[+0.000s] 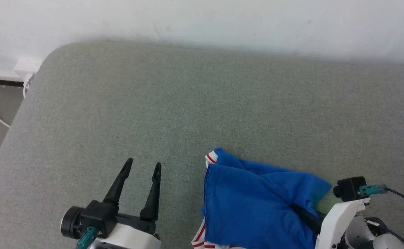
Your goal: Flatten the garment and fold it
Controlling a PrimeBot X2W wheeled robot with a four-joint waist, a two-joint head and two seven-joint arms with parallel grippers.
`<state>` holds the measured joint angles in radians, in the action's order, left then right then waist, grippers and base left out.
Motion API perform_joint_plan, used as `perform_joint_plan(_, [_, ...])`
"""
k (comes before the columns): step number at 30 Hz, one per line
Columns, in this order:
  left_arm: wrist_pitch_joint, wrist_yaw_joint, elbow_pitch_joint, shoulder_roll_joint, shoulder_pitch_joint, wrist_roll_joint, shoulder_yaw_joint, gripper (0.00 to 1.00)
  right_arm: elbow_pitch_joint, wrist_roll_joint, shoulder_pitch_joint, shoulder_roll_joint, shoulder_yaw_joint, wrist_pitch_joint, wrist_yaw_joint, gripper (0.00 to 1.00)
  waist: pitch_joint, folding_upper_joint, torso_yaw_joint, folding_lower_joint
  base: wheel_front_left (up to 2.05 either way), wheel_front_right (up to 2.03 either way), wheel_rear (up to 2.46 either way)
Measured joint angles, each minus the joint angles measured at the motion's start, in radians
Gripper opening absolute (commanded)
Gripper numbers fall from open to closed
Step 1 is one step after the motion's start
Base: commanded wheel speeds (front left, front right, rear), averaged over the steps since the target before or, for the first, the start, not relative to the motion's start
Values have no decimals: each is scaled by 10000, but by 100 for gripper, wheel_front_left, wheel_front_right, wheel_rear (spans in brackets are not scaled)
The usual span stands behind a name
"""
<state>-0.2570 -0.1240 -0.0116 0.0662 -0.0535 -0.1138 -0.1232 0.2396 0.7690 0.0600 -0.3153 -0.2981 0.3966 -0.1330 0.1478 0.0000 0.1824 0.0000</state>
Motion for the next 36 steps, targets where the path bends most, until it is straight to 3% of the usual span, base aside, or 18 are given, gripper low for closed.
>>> perform_joint_plan(5, [2,4,-127,-50,-10,-309,244,100,117,-970,403,-456,-493,-529,-2,0,-295,0,-280,0,0,0,0])
perform_joint_plan(14, [0,376,-77,-105,-261,-855,38,100,-416,-3613,2192,-2984,-2429,-456,-2,0,-595,0,-1511,0,0,0,0])
perform_joint_plan(21, [2,466,-186,-142,158,-844,-489,100,-690,-4773,4400,-4372,-3382,-374,-2,0,-430,0,-2935,0,0,0,0])
perform_joint_plan(27, [0,368,-439,-159,1162,-401,-623,100,176,-5390,5558,-5101,-2984,-738,0,0,282,0,-3940,0,0,0,0])
perform_joint_plan(36, [0,88,-924,219,2513,322,-1139,100,2510,-6970,5951,-5150,-1248,-2635,0,0,2132,0,-4708,1,0,0,0])
